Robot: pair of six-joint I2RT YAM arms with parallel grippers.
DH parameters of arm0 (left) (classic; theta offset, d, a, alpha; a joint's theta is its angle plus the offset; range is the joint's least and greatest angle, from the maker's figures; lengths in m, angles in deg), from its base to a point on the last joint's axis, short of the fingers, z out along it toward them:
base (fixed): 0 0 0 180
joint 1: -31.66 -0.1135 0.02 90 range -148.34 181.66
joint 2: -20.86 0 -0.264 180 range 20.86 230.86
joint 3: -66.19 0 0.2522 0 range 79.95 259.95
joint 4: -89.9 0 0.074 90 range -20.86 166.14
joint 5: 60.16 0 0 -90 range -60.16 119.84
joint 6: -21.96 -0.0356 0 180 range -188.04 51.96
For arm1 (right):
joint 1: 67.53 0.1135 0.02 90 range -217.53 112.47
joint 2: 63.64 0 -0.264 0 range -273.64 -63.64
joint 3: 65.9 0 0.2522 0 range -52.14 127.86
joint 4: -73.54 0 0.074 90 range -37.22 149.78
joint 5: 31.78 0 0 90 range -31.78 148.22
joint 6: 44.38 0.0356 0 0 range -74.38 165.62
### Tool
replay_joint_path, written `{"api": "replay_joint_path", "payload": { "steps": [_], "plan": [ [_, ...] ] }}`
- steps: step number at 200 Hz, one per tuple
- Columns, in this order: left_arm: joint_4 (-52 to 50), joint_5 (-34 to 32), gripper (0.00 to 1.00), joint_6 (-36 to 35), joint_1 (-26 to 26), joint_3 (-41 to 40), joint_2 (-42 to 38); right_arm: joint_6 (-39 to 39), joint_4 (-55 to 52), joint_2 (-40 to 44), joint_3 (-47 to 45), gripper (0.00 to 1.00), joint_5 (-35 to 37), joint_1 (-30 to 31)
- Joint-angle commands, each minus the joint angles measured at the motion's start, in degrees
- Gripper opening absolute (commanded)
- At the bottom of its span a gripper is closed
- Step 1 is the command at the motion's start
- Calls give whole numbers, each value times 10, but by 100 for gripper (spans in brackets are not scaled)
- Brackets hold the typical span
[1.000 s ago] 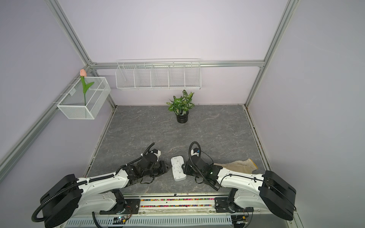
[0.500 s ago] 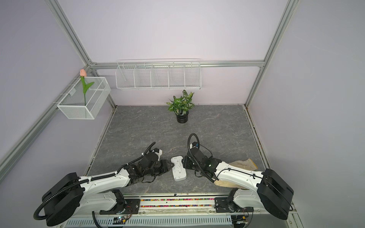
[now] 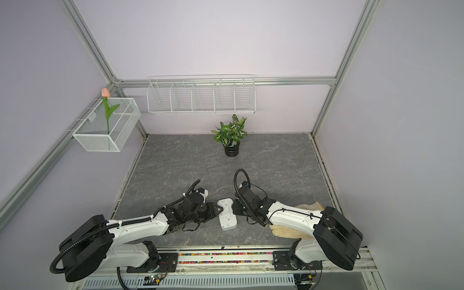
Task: Insert the battery into the alarm
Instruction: Install the cover on the alarm.
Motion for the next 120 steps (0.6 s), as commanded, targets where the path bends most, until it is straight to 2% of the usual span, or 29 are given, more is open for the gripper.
{"api": "replay_joint_path", "payload": {
  "steps": [1, 120],
  "plan": [
    [11, 3, 48, 2, 3, 17, 9, -13, -11, -12, 13, 36, -4, -3],
    [16, 6, 45, 3, 5, 17, 25, 3, -24, -40, -4, 30, 5, 31]
  ]
}}
